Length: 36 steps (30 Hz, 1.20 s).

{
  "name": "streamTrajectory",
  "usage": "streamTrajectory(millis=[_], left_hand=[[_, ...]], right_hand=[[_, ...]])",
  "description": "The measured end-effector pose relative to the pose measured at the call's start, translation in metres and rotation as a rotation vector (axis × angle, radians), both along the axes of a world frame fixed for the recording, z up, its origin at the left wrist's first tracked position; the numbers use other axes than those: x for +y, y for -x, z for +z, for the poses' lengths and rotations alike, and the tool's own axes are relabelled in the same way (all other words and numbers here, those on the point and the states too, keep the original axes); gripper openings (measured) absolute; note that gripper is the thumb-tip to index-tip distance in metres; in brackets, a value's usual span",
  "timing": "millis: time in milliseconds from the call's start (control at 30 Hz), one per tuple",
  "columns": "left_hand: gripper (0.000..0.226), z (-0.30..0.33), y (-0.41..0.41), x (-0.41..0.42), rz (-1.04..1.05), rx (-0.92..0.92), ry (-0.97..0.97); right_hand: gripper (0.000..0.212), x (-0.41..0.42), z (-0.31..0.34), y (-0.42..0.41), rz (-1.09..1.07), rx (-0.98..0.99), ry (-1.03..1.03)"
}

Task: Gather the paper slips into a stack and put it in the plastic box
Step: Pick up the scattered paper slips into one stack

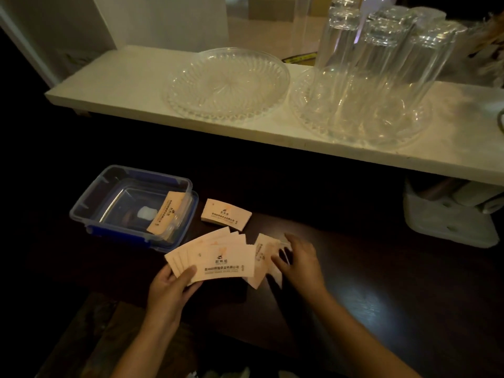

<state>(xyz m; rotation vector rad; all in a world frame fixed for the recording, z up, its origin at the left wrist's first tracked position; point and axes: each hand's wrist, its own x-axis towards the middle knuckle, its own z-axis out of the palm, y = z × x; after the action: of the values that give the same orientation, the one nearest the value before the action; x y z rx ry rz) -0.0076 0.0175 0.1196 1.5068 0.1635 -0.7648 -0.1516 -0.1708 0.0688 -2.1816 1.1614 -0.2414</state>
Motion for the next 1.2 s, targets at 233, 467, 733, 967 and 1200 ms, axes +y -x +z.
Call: streamTrajectory(millis=[233, 467, 733, 967, 1200], left_hand=[[0.036, -0.003, -0.015, 0.033, 0.125, -0.037, -0.023], [0.037, -0.005, -0.014, 0.040, 0.137, -0.044, -0.009], [0.032, -0.002, -0.010, 0.032, 0.106, -0.022, 0.009], [0.035, 0.003, -0.004, 0.017, 0.043, -0.006, 0.059], [0.035, 0.013, 0.007, 0.000, -0.093, -0.004, 0.126]], right_hand=[[0.106, 0.011, -0.029, -0.025, -0.044, 0.323, 0.041], [0.097, 0.017, -0.032, -0.035, -0.110, 0.285, -0.010], [0.063, 0.016, -0.007, -0.022, -0.195, -0.418, -0.412], [0.037, 0.002, 0.066, -0.010, 0.254, -0.498, -0.376], [0.033, 0.017, 0.074, -0.021, 0.433, -0.237, 0.039]])
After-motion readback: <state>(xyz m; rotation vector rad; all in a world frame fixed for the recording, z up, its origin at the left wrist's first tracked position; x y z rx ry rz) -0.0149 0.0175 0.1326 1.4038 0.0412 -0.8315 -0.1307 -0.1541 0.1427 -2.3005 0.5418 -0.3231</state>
